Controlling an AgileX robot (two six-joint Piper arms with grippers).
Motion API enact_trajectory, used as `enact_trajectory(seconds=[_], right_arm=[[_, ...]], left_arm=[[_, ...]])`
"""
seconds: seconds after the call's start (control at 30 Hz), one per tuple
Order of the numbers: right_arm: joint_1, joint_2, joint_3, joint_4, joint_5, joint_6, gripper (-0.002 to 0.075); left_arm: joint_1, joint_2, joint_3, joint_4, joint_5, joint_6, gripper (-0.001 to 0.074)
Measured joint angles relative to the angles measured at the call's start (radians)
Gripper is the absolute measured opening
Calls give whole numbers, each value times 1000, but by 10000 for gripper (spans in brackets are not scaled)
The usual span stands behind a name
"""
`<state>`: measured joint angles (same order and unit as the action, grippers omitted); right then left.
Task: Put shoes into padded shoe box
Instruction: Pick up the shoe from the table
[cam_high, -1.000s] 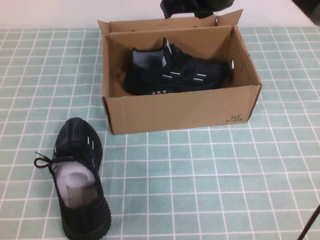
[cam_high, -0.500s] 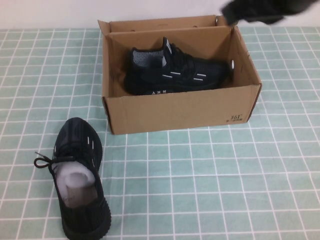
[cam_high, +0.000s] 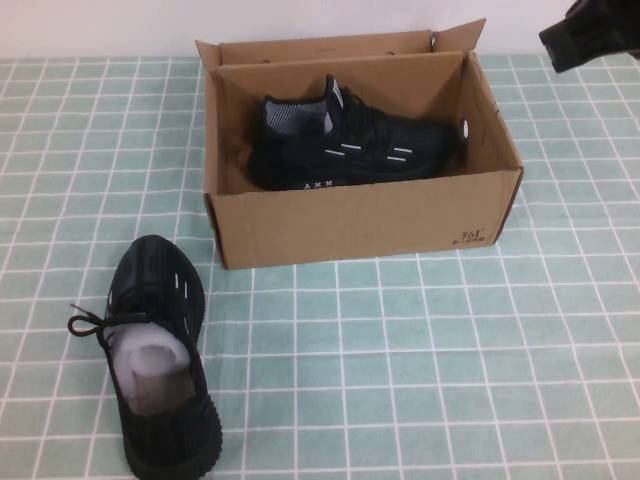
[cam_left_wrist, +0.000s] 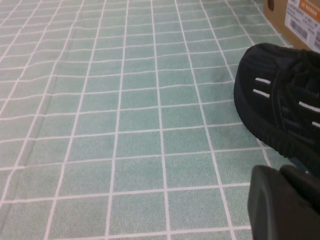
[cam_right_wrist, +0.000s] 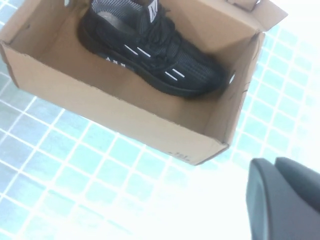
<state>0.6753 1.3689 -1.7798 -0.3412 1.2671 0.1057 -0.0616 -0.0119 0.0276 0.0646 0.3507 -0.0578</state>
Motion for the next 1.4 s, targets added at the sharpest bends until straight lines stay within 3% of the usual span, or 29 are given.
enact_trajectory(seconds=[0.2,0.3,0.4,0.73,0.97,1.17,1.4], right_arm=[[0,-26,94,-47,-2,-3,-8],[-34,-95,242,-43,-65,-3,-8],[-128,-194,438,-5,-247,-3,-8],[-571,-658,1292,117,-982,-1,-8],[-766,-1096,1700,118,-1206,11,-8],[-791,-1357,1805,124,-1211,43,-8],[-748,-1376,1805,137,-1163,45,-8]], left_arm=[[0,0,0,0,0,0,-4],[0,0,0,0,0,0,-4],[0,0,0,0,0,0,-4],[0,0,0,0,0,0,-5],[0,0,0,0,0,0,-4],[0,0,0,0,0,0,-4],[0,0,0,0,0,0,-4]])
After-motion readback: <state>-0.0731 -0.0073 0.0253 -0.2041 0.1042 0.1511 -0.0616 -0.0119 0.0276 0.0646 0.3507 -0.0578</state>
